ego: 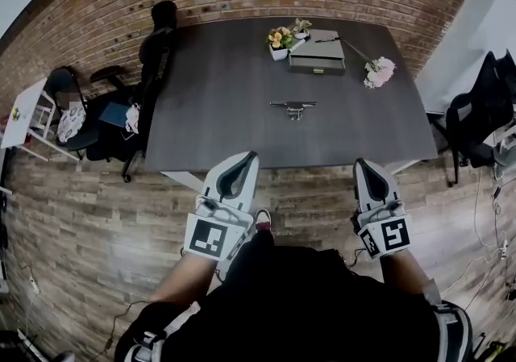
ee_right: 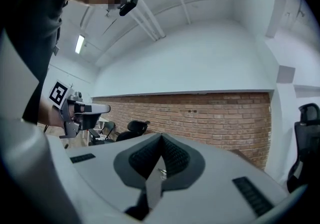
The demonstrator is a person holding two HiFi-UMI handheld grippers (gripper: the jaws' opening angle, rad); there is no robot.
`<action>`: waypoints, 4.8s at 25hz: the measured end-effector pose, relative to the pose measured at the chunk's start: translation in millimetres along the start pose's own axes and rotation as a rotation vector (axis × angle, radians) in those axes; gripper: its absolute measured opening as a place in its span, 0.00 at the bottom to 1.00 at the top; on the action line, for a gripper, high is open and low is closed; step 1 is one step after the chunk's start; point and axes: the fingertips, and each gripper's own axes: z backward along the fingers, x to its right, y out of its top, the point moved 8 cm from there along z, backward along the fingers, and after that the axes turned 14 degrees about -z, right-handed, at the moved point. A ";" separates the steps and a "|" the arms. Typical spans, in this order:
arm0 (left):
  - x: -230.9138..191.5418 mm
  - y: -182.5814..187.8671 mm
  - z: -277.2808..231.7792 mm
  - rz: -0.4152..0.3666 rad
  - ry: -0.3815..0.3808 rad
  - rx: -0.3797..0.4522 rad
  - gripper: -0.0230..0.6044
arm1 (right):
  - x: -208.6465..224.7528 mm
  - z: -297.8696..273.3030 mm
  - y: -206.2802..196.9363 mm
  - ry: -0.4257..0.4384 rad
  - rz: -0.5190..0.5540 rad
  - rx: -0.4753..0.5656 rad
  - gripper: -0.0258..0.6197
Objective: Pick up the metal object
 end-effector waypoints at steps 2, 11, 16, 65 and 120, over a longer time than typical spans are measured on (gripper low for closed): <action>-19.8 -9.5 -18.4 0.003 -0.027 0.013 0.05 | 0.8 -26.9 3.5 -0.009 0.009 0.024 0.03; -96.7 -42.9 -79.1 0.025 -0.135 0.014 0.05 | -3.7 -115.2 6.4 -0.066 0.016 0.025 0.03; -114.2 -58.4 -96.9 0.031 -0.161 0.005 0.05 | 2.7 -143.7 -10.9 -0.069 0.072 -0.048 0.03; -147.2 -93.2 -106.9 0.064 -0.113 -0.140 0.05 | 84.9 -323.6 -236.0 0.216 0.863 -0.894 0.28; -127.2 -71.3 -102.2 0.049 -0.200 -0.032 0.05 | 6.0 -193.6 -0.5 0.011 -0.069 0.029 0.18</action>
